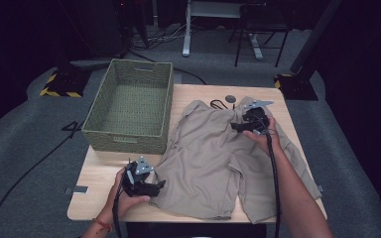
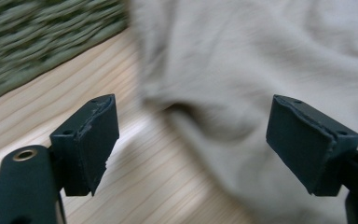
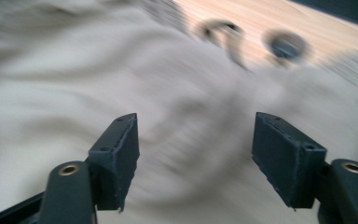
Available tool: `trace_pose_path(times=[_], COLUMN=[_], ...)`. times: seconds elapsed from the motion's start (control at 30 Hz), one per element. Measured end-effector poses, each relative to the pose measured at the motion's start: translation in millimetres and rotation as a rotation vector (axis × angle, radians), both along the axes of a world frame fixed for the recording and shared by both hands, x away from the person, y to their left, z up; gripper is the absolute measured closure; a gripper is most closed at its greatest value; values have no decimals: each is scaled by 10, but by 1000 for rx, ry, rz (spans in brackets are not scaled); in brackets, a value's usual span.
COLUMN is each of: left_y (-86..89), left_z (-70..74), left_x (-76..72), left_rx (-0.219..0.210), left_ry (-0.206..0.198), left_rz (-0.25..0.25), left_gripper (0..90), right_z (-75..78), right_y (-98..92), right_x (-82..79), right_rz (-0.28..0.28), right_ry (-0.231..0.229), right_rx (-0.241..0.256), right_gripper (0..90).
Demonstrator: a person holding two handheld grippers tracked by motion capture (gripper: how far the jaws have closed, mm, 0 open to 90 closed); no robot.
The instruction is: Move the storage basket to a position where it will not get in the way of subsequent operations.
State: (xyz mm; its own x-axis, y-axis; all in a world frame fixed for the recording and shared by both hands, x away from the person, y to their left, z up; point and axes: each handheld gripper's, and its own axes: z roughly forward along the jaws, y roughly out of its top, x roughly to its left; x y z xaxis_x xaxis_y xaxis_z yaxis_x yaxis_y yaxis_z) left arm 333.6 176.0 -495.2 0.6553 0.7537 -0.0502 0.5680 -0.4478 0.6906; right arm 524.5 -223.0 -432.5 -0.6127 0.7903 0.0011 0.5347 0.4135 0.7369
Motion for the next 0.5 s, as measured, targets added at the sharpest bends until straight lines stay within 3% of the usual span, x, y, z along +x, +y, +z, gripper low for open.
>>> trace_pose_path(times=[0.1,0.23,0.4,0.5], left_y=[23,10,-52,-121], left_z=[-40,-60,-91,-87], left_x=[17,34,-7,-26], left_rx=[13,-20,20,16], left_ry=[24,28,-21,-17], left_rz=[22,9,-6,-19], left_gripper=[171,161,156,166], right_z=[57,96,69,7], right_y=[287,747,1238,1455], right_x=[-28,-26,26,41], right_rz=[62,123,169,195], right_ry=[-14,-27,-18,-4], right_rx=[28,58,58,61], right_gripper=[312,305,298,280])
